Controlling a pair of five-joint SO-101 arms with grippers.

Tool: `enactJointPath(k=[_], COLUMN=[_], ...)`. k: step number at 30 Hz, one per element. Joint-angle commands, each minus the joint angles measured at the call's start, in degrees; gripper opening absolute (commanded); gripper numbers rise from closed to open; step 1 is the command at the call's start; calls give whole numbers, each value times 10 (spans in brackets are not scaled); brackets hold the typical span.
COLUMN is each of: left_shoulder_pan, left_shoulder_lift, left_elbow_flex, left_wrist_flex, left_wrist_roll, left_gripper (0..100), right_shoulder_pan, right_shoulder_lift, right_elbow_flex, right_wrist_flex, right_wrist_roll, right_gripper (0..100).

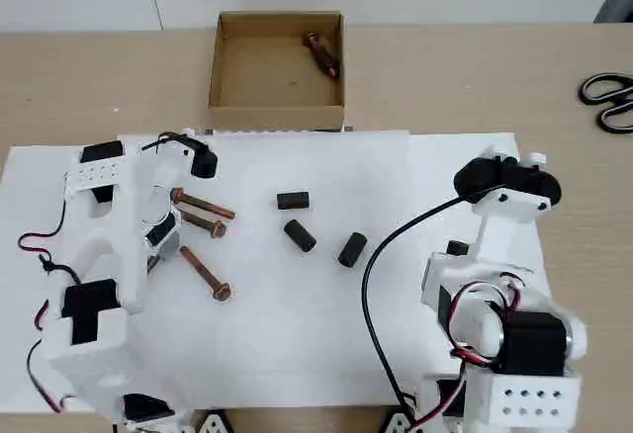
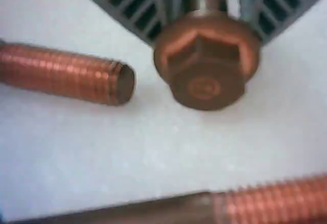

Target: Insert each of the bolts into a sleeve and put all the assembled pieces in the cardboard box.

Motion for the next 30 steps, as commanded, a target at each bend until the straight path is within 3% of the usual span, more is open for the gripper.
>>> enactJointPath(k=[1, 8, 19, 26, 30], left_shoulder_pan=[-1, 1, 12, 13, 40], left_shoulder_lift=[25, -11, -340, -520, -578], left_elbow_flex=[-12, -13, -13, -9, 6], left_wrist_flex=[-23, 7, 107, 104, 55], left_wrist_roll=[-4, -3, 18, 18, 35], left_gripper=[24, 5, 5, 5, 5], right_shoulder_pan=[5, 1, -1, -75, -145], right_shoulder_lift=[-5, -9, -6, -8, -4], right_elbow_flex=[-3, -4, -123, -123, -113], right_wrist_flex=[-13, -12, 5, 0, -20], right_wrist_roll=[-4, -3, 9, 57, 79], right_gripper=[3, 3, 3, 4, 5])
